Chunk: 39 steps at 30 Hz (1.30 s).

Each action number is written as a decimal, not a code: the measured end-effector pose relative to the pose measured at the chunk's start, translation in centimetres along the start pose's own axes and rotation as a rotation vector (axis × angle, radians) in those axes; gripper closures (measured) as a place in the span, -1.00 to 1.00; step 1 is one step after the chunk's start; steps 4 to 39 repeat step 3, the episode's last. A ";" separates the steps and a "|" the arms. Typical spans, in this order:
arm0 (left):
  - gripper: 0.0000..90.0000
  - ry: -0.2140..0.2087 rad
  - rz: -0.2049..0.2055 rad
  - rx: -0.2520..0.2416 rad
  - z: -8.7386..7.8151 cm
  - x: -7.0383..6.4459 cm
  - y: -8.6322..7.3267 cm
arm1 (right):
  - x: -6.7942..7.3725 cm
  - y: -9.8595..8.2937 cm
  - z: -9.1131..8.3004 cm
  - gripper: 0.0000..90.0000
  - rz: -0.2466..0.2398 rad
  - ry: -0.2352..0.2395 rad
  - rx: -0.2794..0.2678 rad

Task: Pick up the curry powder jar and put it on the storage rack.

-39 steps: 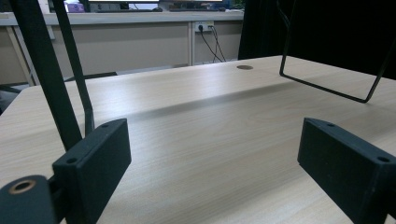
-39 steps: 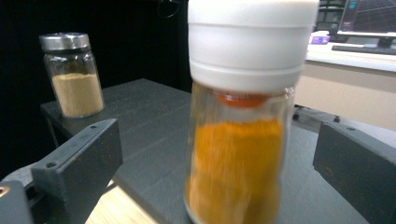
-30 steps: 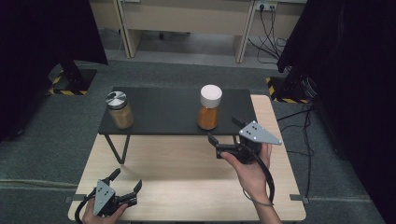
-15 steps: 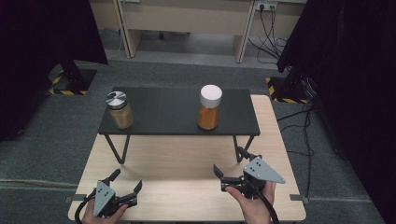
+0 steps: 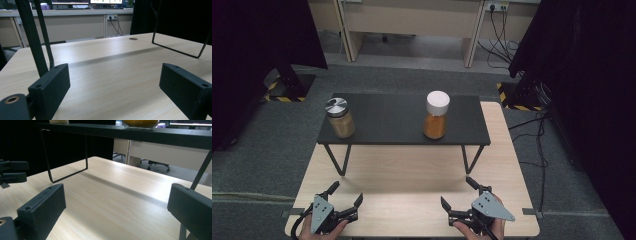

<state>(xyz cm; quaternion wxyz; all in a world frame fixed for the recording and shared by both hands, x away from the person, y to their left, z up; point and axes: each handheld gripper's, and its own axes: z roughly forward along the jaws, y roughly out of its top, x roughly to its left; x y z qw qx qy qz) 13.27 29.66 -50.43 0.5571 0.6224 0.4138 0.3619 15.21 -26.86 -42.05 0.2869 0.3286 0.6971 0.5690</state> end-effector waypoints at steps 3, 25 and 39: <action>-0.80 0.004 0.003 -0.002 0.0 0.0 0.0 | -0.1 0.0 0.0 -0.96 0.005 0.004 0.003; -0.80 0.004 0.003 -0.002 0.0 0.0 0.0 | -0.1 0.0 0.0 -0.96 0.005 0.004 0.003; -0.80 0.004 0.003 -0.002 0.0 0.0 0.0 | -0.1 0.0 0.0 -0.96 0.005 0.004 0.003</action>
